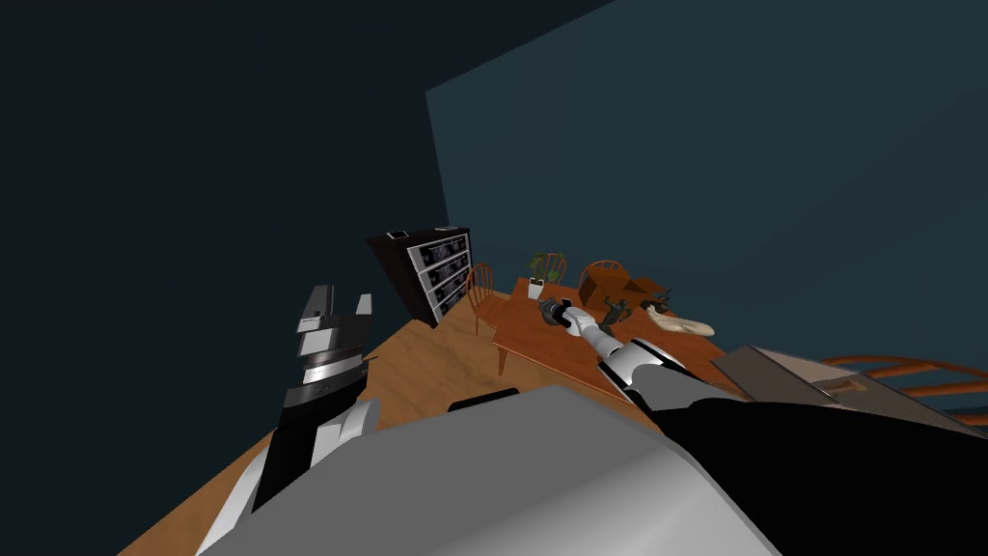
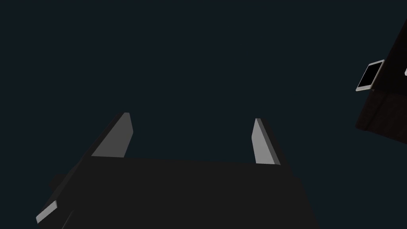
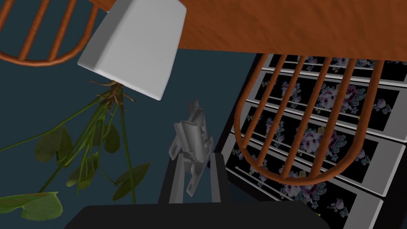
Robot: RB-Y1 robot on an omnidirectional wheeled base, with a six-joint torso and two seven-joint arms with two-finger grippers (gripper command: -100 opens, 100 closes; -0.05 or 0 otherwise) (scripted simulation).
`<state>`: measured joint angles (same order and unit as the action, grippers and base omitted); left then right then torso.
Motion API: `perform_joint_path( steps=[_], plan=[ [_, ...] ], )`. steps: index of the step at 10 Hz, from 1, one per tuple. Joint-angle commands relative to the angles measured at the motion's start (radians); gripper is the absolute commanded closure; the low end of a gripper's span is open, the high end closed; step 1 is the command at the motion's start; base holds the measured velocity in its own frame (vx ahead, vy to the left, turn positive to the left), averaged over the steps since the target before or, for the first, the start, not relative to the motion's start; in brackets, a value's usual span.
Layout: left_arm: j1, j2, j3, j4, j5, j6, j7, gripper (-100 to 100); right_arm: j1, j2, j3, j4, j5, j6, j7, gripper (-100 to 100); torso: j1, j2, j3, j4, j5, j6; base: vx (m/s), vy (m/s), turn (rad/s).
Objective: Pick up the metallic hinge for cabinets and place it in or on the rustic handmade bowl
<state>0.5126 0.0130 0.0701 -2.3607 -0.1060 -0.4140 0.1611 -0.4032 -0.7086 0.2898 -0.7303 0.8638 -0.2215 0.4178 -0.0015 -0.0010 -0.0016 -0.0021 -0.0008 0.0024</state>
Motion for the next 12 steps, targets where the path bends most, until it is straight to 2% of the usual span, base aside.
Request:
perform_joint_path(
  steps=[1, 2, 3, 5, 6, 8, 10, 11, 12],
  plan=[
    [0.000, 0.000, 0.000, 0.000, 0.000, 0.000, 0.000, 0, -0.010, -0.003, -0.007, 0.037, 0.004, -0.021, -0.001, 100, 0.000, 0.000, 0.000, 0.000, 0.000, 0.000, 0.002, -0.014, 0.044],
    [0.000, 0.000, 0.000, 0.000, 0.000, 0.000, 0.000, 0, -0.008, -0.024, 0.005, 0.064, 0.012, -0.033, -0.028, 100, 0.000, 0.000, 0.000, 0.000, 0.000, 0.000, 0.005, -0.015, 0.081],
    [0.000, 0.000, 0.000, 0.000, 0.000, 0.000, 0.000, 0, -0.008, -0.024, 0.005, 0.064, 0.012, -0.033, -0.028, 100, 0.000, 0.000, 0.000, 0.000, 0.000, 0.000, 0.004, -0.017, 0.036],
    [0.000, 0.000, 0.000, 0.000, 0.000, 0.000, 0.000, 0, -0.003, -0.064, 0.028, 0.115, 0.027, -0.056, -0.078, 100, 0.000, 0.000, 0.000, 0.000, 0.000, 0.000, 0.000, -0.021, 0.101],
    [0.000, 0.000, 0.000, 0.000, 0.000, 0.000, 0.000, 0, -0.003, -0.064, 0.028, 0.115, 0.027, -0.056, -0.078, 100, -0.001, 0.000, 0.000, 0.000, 0.000, 0.000, -0.003, -0.022, 0.035],
    [0.000, 0.000, 0.000, 0.000, 0.000, 0.000, 0.000, 0, 0.002, -0.099, 0.049, 0.161, 0.041, -0.076, -0.124, 100, 0.000, 0.000, 0.000, 0.000, 0.000, 0.000, 0.002, -0.022, 0.090],
    [0.000, 0.000, 0.000, 0.000, 0.000, 0.000, 0.000, 0, 0.002, -0.099, 0.049, 0.161, 0.041, -0.076, -0.124, 100, 0.000, 0.000, 0.000, 0.000, 0.000, 0.000, 0.000, -0.015, 0.005],
    [0.000, 0.000, 0.000, 0.000, 0.000, 0.000, 0.000, 0, 0.004, -0.114, 0.058, 0.182, 0.047, -0.085, -0.145, 100, 0.001, 0.000, 0.000, 0.000, 0.000, -0.001, 0.002, -0.008, 0.056],
    [0.000, 0.000, 0.000, 0.000, 0.000, 0.000, 0.000, 0, 0.004, -0.114, 0.058, 0.182, 0.047, -0.085, -0.145, 100, 0.001, 0.000, 0.000, 0.000, 0.000, -0.001, 0.000, -0.009, 0.032]
  ],
)
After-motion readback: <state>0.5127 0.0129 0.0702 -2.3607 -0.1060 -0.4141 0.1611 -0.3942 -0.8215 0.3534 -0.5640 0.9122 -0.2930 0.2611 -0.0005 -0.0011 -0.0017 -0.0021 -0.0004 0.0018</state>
